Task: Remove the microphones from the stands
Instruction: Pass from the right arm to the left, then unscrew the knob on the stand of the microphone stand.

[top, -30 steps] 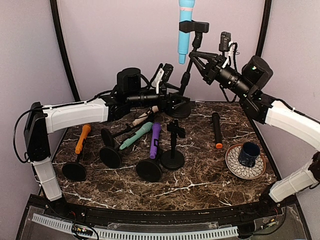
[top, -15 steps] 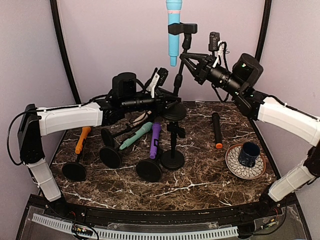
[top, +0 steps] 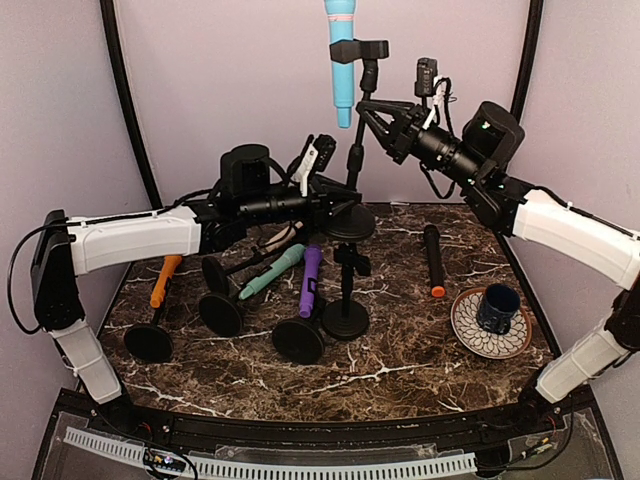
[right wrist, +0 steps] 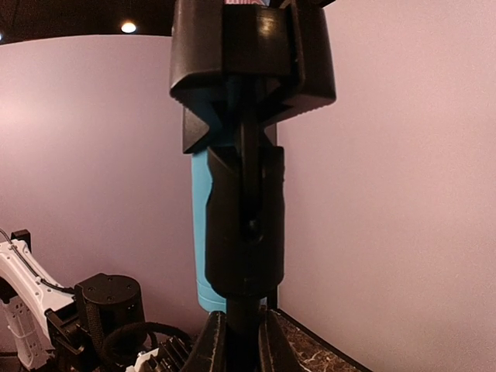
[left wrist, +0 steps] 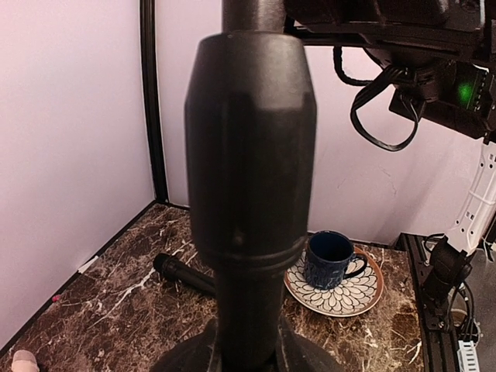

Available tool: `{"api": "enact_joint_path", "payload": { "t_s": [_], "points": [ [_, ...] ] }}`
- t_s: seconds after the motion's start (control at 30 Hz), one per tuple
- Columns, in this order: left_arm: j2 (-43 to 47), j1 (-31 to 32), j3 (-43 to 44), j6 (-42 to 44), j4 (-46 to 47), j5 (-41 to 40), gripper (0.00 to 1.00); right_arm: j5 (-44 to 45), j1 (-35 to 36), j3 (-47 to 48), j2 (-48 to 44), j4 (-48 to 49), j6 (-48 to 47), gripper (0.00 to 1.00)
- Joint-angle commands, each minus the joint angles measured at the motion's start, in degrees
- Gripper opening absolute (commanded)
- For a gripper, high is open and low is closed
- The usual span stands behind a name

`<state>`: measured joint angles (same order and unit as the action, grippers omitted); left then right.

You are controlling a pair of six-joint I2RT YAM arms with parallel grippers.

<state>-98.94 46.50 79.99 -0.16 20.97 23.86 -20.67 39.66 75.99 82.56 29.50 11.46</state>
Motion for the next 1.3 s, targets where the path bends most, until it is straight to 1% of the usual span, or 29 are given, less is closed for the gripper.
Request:
{"api": "enact_joint_path", "payload": {
  "t_s": [0.0, 0.03, 0.07, 0.1, 0.2, 0.27, 0.3, 0.37, 0.47, 0.57, 0.63, 0.73, 0.8, 0.93, 1.0, 1.07, 1.13, 1.2, 1.27],
  "points": [
    [5.46, -0.18, -0.6, -3.16, 2.82, -3.42, 0.0, 0.95, 0.24, 1.85, -0.81, 3.85, -1.08, 0.5],
    [5.96, -0.2, -0.73, -3.76, 2.92, -3.98, 0.0, 1.28, 0.24, 1.28, -1.01, 3.41, -0.97, 0.65],
    [6.26, -0.24, -0.76, -4.09, 3.11, -4.25, 0.0, 1.73, 0.24, 0.54, -1.26, 3.06, -0.74, 0.75],
    [6.93, -0.2, -0.96, -4.61, 3.11, -4.78, 0.0, 2.37, 0.26, -0.47, -1.67, 2.82, -0.62, 0.83],
    [8.65, -0.18, -1.99, -5.3, 3.73, -5.87, 0.0, 4.34, 0.24, -4.93, -3.21, 2.24, -0.27, 0.96],
    [10.04, -0.2, -2.59, -5.41, 3.73, -6.39, 0.0, 4.26, 0.24, -6.46, -3.58, 1.06, 0.36, 0.98],
    [10.37, -0.19, -2.79, -5.25, 3.73, -6.44, 0.0, 3.53, 0.29, -6.45, -3.32, -0.19, 0.8, 0.97],
    [10.96, -0.18, -3.45, -5.09, 3.88, -6.54, 0.0, 1.23, 0.47, -5.69, -2.31, -2.95, 1.8, 0.92],
    [11.04, -0.23, -3.55, -4.61, 2.94, -6.64, 0.0, -1.3, 0.97, -5.2, -1.16, -3.92, 3.61, 0.84],
    [10.91, -0.19, -3.61, -4.37, 2.16, -6.31, 0.0, -2.75, 1.88, -3.62, 0.05, -4.87, 4.28, 0.8],
    [10.89, -0.18, -3.87, -4.4, 2.15, -6.07, 0.0, -3.26, 2.65, -1.92, 1.35, -6.16, 4.08, 0.79],
    [10.99, -0.18, -4.27, -4.18, 2.23, -5.12, 0.0, -3.46, 3.62, 0.06, 3.2, -7.19, 3.58, 0.83],
    [11.2, -0.18, -4.99, -3.81, 2.76, -4.08, 0.0, -3.35, 3.83, 0.98, 4.31, -6.98, 4.0, 0.81],
    [11.62, -0.19, -6.47, -3.55, 4.3, -1.67, 0.0, -3.37, 3.85, 2.17, 6.04, -6.06, 4.88, 0.68],
    [11.85, -0.18, -7.08, -3.47, 4.98, -0.65, 0.0, -3.69, 3.93, 2.41, 6.43, -5.52, 4.81, 0.65],
    [12.21, -0.18, -7.6, -3.45, 5.26, -0.35, 0.0, -3.96, 3.93, 2.26, 6.71, -5.08, 4.69, 0.6],
    [12.53, -0.24, -7.99, -3.4, 5.41, -0.38, 0.0, -3.92, 3.94, 1.88, 6.73, -4.72, 4.79, 0.48],
    [12.8, -0.19, -8.36, -3.36, 5.52, -0.51, 0.0, -4.15, 3.94, 1.54, 6.65, -4.77, 4.76, 0.39],
    [13.08, -0.18, -8.43, -3.5, 5.56, -0.38, 0.0, -4.99, 3.93, 1.21, 6.45, -4.84, 4.61, 0.33]
  ]
}}
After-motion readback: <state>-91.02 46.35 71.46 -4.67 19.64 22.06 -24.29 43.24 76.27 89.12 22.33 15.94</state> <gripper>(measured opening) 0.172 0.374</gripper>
